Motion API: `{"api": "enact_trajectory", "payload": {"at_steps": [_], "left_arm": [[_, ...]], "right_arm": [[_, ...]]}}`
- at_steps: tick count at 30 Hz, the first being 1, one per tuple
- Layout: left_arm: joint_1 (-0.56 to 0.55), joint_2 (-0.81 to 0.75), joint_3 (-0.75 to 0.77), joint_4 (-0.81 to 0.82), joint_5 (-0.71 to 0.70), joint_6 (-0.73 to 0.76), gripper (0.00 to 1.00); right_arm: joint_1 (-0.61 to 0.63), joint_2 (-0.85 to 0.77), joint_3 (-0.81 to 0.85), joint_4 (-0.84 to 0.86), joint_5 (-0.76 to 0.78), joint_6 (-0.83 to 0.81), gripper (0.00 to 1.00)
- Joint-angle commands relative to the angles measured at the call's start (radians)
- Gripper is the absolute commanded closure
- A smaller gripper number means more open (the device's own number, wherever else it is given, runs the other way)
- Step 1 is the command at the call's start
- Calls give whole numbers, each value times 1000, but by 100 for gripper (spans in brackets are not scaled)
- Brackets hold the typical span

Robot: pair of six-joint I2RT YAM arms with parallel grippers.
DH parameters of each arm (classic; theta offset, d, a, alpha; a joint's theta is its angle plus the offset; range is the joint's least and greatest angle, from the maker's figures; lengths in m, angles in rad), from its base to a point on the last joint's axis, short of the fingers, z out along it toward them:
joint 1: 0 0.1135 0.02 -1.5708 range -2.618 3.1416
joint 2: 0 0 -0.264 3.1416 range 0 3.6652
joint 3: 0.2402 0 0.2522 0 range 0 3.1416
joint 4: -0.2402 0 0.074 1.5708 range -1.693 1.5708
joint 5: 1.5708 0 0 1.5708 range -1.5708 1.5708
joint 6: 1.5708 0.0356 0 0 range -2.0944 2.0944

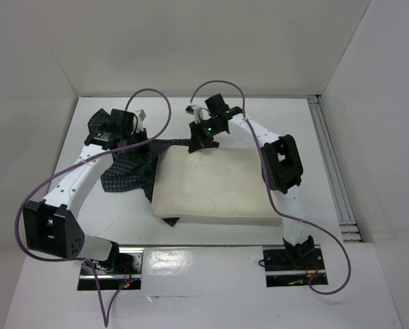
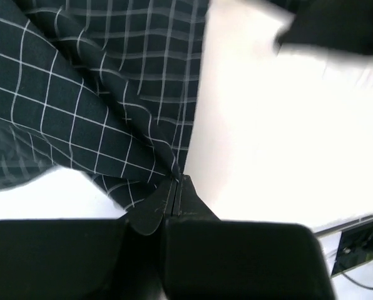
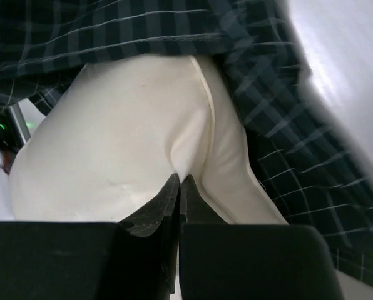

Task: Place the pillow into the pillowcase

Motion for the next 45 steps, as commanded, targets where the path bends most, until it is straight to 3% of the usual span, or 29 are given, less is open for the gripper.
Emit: {"api": "enact_trajectory", "payload": {"at_steps": [1,5,9,13,14,15,17,18,20,21,24,27,31,33,34,37,40,43,45], "left_arm": [[-2,-78,-54,-22,13,43,100],[-2,-112,-121,-31,36,65,100],[-2,-112,-134,-41,-16,65,100],[-2,21,-33,13,-91,44,100],[-2,58,39,22,-121,31,95],[-2,98,79,22,-122,31,79],[-2,205,205,-7,-90,31,36],[-2,222,230,-17,-70,31,26],[-2,222,242,-18,-51,31,24],[-2,210,233,-18,-72,22,24],[8,166,170,-18,-134,13,26],[8,88,68,-5,-195,-25,41],[30,-6,-52,4,-247,-56,59],[51,-64,-95,19,-247,-69,63],[51,-87,-142,30,-247,-79,71],[80,-171,-213,67,-238,-93,69],[93,-183,-250,122,-108,-15,61],[93,-138,-307,183,195,17,16],[93,-138,-350,246,272,-15,12]], "right_arm": [[-101,36,62,121,-143,165,100],[-148,21,-47,279,-282,299,100],[-184,-33,-154,547,-368,469,100],[-207,33,-75,476,-348,468,100],[-207,51,-63,467,-348,468,100],[-218,68,-32,445,-289,468,100],[-227,79,-32,425,-227,479,96],[-227,68,-58,416,-198,479,89],[-227,-14,-95,416,-145,459,73],[-215,-86,-130,396,-41,427,50],[-170,-181,-158,361,168,362,19],[-120,-254,-155,275,337,312,1],[-32,-332,-205,227,628,240,0],[9,-386,-251,218,716,229,0],[50,-405,-279,227,741,218,0],[145,-502,-435,296,850,197,0],[256,-579,-579,368,917,164,0],[360,-639,-735,492,991,129,0],[400,-677,-782,529,1008,117,0]]}}
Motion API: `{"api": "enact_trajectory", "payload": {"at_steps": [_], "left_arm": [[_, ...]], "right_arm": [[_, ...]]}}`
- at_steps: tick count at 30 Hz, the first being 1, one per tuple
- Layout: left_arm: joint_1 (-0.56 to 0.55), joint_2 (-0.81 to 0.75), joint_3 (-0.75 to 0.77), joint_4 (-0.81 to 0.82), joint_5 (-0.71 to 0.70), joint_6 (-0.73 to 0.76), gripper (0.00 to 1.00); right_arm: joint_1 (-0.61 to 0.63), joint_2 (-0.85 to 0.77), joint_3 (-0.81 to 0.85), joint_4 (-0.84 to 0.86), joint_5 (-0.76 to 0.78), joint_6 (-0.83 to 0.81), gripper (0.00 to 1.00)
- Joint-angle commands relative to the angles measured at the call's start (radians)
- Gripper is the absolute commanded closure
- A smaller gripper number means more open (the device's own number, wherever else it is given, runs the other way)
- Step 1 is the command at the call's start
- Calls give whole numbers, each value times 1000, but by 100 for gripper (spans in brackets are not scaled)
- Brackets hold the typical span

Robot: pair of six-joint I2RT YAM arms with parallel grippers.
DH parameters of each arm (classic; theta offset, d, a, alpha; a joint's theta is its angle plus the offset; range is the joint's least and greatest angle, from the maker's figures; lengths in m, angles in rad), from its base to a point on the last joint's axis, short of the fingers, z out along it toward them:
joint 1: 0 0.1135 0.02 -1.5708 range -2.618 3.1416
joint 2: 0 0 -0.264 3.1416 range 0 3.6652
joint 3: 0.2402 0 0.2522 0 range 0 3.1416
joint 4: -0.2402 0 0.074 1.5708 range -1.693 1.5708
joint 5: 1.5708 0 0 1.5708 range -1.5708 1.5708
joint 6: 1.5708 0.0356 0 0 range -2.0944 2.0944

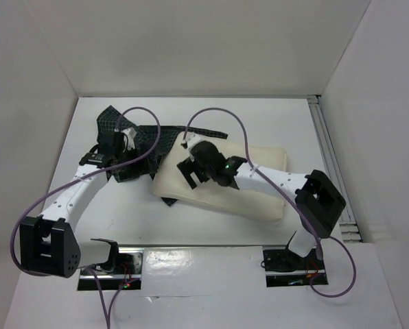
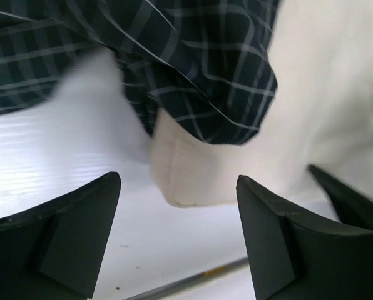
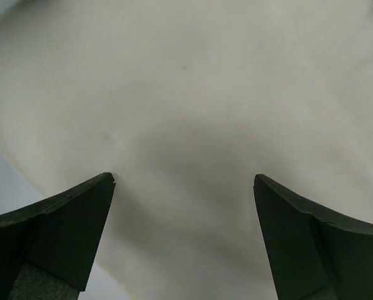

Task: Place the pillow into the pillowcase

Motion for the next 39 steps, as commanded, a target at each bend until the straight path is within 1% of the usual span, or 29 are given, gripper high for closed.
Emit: {"api": "enact_trajectory", "payload": {"at_steps": [1,2,4,6,7,8,10,12,14,16,22,24,25,27,28,29,31,32,34,35,36,37,38,39], "left_arm": [[0,15,-77,153,286,-5,12],[0,5,-105,205,297,-40,12],[-9,-5,-116,237,297,-60,12],[-9,4,-116,275,286,-74,16],[-20,23,-116,292,271,-91,16],[-20,32,-127,312,260,-117,22],[-20,53,-127,375,222,-137,24],[-20,93,-115,385,153,-146,30],[-20,127,-96,385,95,-146,34],[-20,146,-84,395,70,-146,35],[-20,159,-73,386,-19,-171,35],[-20,159,-73,386,-28,-171,39],[-20,159,-73,386,-44,-171,47],[-20,159,-73,377,-58,-180,62],[-20,159,-61,377,-70,-180,74],[-20,159,-61,377,-83,-180,81],[-11,169,-32,377,-94,-180,90],[-11,185,-21,366,-107,-180,100],[-11,199,2,326,-120,-180,100],[-11,208,13,313,-120,-180,100],[-11,209,23,303,-120,-180,100],[-11,209,24,294,-120,-169,100],[-11,198,24,294,-120,-169,100],[-11,180,24,285,-120,-159,100]], "right_arm": [[71,-111,-82,174,126,-59,0],[103,-125,-102,194,137,-59,0],[132,-157,-151,238,179,-72,0],[169,-170,-177,254,225,-82,0],[169,-170,-177,266,225,-82,0],[195,-179,-191,275,237,-93,0],[214,-179,-191,284,237,-102,0],[243,-167,-191,285,249,-127,0],[269,-139,-180,272,258,-143,0],[284,-139,-180,272,259,-167,0],[318,-107,-180,291,237,-203,0],[318,-90,-180,309,237,-213,0],[318,-73,-180,309,237,-223,0],[318,-41,-171,309,248,-223,6],[318,-32,-171,309,248,-223,6],[318,-23,-171,309,239,-233,6],[318,3,-171,309,239,-233,5],[318,13,-171,309,239,-246,4],[318,52,-162,309,252,-256,3],[318,66,-162,320,283,-265,3],[318,79,-162,333,306,-265,6],[318,106,-162,359,321,-265,12],[309,122,-147,360,340,-265,35],[292,135,-119,360,370,-265,54]]}}
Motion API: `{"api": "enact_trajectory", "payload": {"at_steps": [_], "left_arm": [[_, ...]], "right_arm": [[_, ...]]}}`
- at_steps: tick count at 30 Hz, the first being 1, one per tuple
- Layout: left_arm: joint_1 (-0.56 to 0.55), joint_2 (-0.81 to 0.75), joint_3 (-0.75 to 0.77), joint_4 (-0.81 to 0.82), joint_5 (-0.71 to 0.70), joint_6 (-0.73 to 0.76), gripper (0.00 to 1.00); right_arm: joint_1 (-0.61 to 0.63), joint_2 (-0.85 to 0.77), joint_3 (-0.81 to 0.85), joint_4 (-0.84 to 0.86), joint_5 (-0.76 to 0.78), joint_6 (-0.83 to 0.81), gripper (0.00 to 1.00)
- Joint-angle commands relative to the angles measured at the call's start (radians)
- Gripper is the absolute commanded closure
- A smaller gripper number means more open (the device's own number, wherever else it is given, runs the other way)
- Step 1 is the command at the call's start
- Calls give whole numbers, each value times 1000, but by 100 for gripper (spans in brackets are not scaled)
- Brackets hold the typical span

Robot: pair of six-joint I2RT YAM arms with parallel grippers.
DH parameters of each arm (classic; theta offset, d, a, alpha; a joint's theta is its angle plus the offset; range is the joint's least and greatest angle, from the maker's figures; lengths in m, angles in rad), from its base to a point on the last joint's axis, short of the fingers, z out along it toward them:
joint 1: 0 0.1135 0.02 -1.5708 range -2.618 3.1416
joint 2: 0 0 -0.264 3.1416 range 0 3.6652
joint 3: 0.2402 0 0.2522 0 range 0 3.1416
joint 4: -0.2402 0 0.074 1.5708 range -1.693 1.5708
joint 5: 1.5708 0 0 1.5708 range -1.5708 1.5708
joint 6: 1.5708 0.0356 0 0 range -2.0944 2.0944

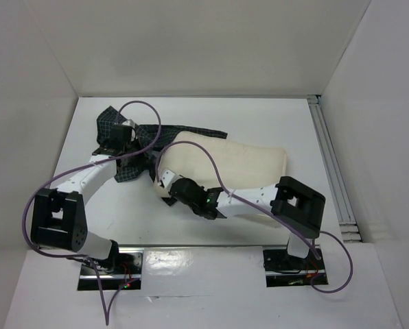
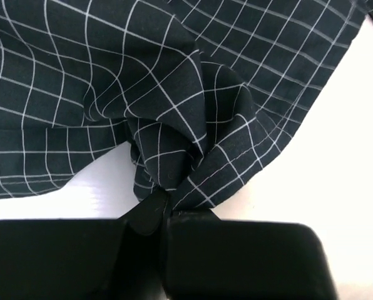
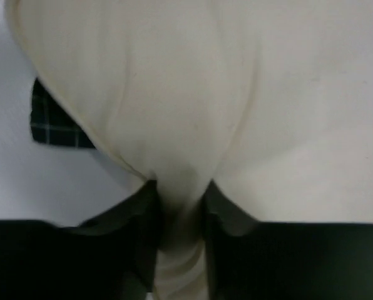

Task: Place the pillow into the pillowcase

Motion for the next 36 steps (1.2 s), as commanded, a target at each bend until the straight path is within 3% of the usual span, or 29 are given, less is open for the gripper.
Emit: {"api": "enact_trajectory", "payload": {"at_steps": [1,2,3,11,18,29,36], "left_arm": [[6,-33,31,-33,-22,6,100],[6,-43,31,-48,-22,6,100],[6,-53,31,-69,-33,19,100],[6,-85,91,-177,-31,78,100],[6,-85,100,-221,-16,109,100],[6,-111,160,-350,-8,198,100],[6,-152,259,-396,57,221,100]], "right_arm": [[-27,55,71,68,96,16,72],[-36,66,84,67,110,27,92],[-56,66,95,58,110,36,100],[-156,-126,94,66,4,104,100],[-238,-193,152,-11,-149,159,100],[-279,-13,385,-107,-146,251,100],[-288,222,707,-302,-53,368,100]]}}
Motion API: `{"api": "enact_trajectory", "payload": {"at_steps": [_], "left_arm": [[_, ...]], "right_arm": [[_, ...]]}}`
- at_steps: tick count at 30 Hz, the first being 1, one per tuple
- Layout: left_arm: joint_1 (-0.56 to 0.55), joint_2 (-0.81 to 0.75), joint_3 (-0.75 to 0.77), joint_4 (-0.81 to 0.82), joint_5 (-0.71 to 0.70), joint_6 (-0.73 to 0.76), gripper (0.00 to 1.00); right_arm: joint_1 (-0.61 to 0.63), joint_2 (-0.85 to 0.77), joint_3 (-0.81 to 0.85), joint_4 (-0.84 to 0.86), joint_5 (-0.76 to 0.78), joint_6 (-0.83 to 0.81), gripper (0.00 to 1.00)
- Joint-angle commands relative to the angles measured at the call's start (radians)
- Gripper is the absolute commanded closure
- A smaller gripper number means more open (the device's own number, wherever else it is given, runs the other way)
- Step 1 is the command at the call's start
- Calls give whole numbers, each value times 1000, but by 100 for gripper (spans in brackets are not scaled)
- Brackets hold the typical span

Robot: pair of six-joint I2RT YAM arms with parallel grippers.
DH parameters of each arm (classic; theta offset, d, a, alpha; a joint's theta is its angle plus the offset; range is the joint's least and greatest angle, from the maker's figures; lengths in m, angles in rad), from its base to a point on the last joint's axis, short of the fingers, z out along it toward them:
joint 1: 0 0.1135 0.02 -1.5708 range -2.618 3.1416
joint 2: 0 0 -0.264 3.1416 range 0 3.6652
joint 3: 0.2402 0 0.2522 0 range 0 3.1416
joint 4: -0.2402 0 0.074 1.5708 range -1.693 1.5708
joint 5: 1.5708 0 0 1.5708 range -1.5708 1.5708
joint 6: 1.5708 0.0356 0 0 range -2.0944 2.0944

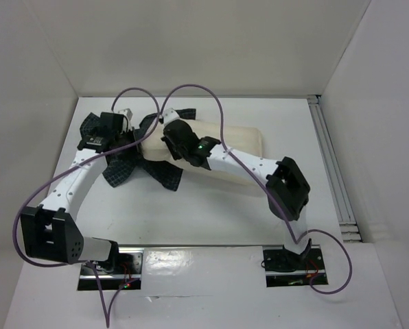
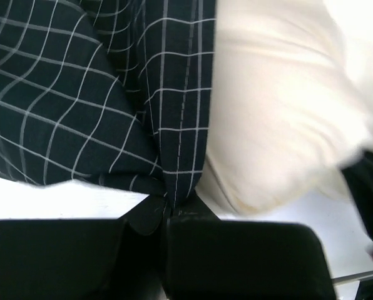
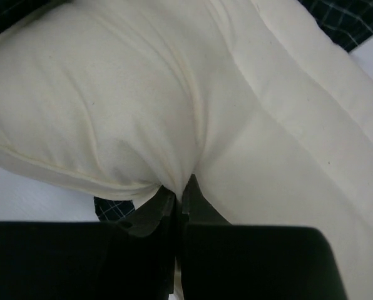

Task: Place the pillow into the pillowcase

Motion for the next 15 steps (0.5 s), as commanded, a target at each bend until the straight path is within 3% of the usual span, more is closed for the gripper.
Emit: {"api": "enact_trajectory", "payload": {"at_steps": [1,9,14,15], "left_arm": [[6,-56,85,-61,60,32,100],[6,-56,202,-123,80,63,100],[6,-21,211,-123,100,63,100],[6,-6,211,-123,100,74,89]], "right_arm": [[-31,130,173,-45,147,81,100],[-40,295,267,-93,172,172,100],[-40,271,174,5,143,172,100],[-40,261,163,5,143,172,100]]}}
